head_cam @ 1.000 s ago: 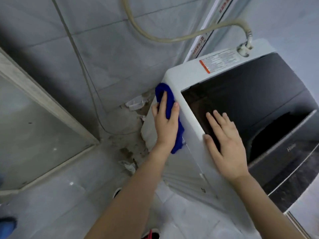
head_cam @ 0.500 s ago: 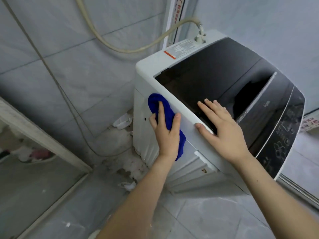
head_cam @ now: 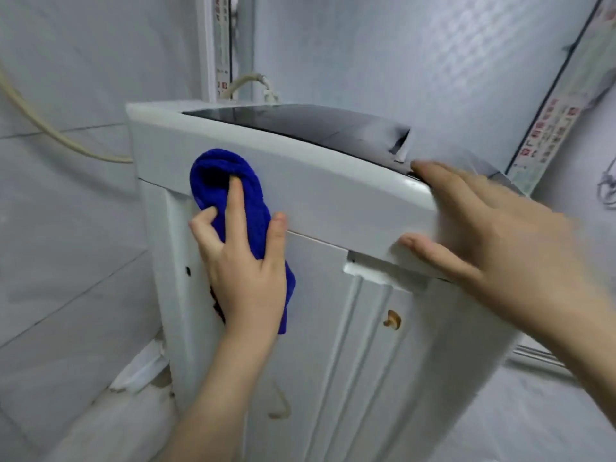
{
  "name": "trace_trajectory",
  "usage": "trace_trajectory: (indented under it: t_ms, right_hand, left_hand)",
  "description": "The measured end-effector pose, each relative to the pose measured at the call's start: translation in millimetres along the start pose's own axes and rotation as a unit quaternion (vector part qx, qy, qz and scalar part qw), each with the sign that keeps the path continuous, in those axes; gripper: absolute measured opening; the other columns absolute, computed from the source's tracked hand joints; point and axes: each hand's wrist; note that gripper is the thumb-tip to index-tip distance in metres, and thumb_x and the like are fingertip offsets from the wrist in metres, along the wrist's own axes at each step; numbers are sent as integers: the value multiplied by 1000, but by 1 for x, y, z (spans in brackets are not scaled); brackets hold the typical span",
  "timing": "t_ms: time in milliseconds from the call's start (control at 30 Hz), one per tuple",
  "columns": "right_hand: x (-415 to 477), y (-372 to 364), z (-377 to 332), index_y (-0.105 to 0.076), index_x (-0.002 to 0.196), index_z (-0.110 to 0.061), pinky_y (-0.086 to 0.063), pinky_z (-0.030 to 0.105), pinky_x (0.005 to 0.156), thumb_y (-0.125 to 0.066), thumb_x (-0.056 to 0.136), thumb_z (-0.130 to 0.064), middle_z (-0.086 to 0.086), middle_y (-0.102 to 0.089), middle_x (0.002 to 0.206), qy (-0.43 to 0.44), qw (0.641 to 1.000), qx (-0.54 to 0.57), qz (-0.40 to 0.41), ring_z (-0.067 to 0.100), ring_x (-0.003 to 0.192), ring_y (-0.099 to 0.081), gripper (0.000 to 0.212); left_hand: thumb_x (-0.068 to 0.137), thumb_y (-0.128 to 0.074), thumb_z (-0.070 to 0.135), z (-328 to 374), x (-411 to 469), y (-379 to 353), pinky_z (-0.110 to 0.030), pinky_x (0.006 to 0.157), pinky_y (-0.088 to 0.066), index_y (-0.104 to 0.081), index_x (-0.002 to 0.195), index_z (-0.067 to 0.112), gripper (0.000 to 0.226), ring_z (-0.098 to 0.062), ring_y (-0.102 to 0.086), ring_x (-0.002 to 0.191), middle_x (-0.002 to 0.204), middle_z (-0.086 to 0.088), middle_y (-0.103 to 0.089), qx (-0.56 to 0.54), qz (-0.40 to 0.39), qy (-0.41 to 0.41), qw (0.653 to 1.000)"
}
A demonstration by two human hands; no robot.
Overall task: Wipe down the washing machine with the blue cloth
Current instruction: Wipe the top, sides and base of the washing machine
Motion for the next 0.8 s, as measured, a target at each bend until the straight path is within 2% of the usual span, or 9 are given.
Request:
trace_trajectory:
  t_ms: [100, 167, 233, 333, 433, 500, 567, 700, 800]
  right_hand:
    - [-15, -15, 3, -56, 140, -29, -51, 36, 79, -49, 87, -68, -5, -66, 135, -13, 994, 0, 113, 23, 115, -62, 67]
    - [-23, -22, 5, -63, 134, -25, -49, 35, 77, -55, 87, -65, -3, -70, 128, -1, 982, -1, 190, 24, 110, -65, 62]
    - [-24, -29, 5, -66, 131, -23, -48, 35, 78, -58, 87, -62, -2, -71, 125, 10, 972, -11, 233, 23, 108, -66, 60]
    - [-27, -33, 9, -66, 131, -22, -47, 34, 86, -64, 86, -59, -3, -70, 127, 17, 971, -2, 240, 22, 112, -65, 58]
    - [-51, -33, 27, -62, 136, -20, -41, 27, 101, -70, 84, -55, -4, -64, 131, -12, 970, 85, 228, 19, 120, -58, 63]
    - [-67, -42, 36, -58, 138, -20, -35, 17, 108, -70, 82, -55, -10, -55, 133, -32, 958, 157, 238, 12, 125, -51, 67]
    - [-72, -53, 41, -59, 135, -22, -32, 15, 109, -70, 81, -52, -16, -50, 129, -41, 937, 218, 268, 6, 124, -49, 63]
    - [-64, -62, 42, -55, 133, -28, -33, 17, 106, -68, 85, -45, -10, -54, 127, -24, 916, 267, 299, -1, 123, -45, 53]
    - [-67, -65, 46, -57, 132, -21, -34, 17, 107, -67, 86, -41, -7, -54, 127, -11, 903, 295, 314, -2, 124, -46, 51]
  left_hand:
    - [88, -49, 57, -9, -14, -6, -15, 82, -29, -35, 146, 35, 64, -11, -39, 106, 127, -2, -32, 4, 0, -58, 998]
    - [87, -46, 61, -12, -24, -7, -21, 85, -31, -33, 146, 38, 65, -12, -38, 109, 127, 3, -29, 8, 0, -95, 995]
    - [86, -44, 62, -13, -30, -11, -26, 87, -32, -34, 146, 38, 65, -15, -38, 112, 125, 5, -28, 7, 2, -121, 993]
    - [86, -45, 61, -9, -37, -13, -25, 88, -32, -34, 146, 37, 66, -14, -38, 111, 119, 12, -22, -4, -7, -130, 992]
    - [88, -50, 60, 4, -45, -11, -26, 87, -33, -31, 147, 40, 65, -7, -33, 109, 117, 19, -17, -13, -37, -127, 991]
    - [88, -50, 62, 15, -43, -11, -27, 86, -36, -30, 147, 40, 66, -9, -36, 109, 116, 20, -17, -17, -43, -127, 991]
    - [85, -46, 63, 36, -33, -17, -29, 86, -38, -31, 147, 38, 68, -14, -41, 110, 117, 16, -20, -20, -37, -149, 988]
    - [90, -48, 55, 78, -28, -34, -26, 90, -35, -37, 146, 30, 63, -18, -43, 110, 125, 1, -35, -5, -24, -219, 975]
    - [92, -49, 51, 82, -69, -44, -22, 91, -33, -38, 147, 28, 61, -19, -44, 106, 122, 1, -34, 7, -32, -243, 970]
Point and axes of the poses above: each hand's wrist, its own x-axis towards the middle knuckle, its own y-axis out of the back of the hand, z = x × y
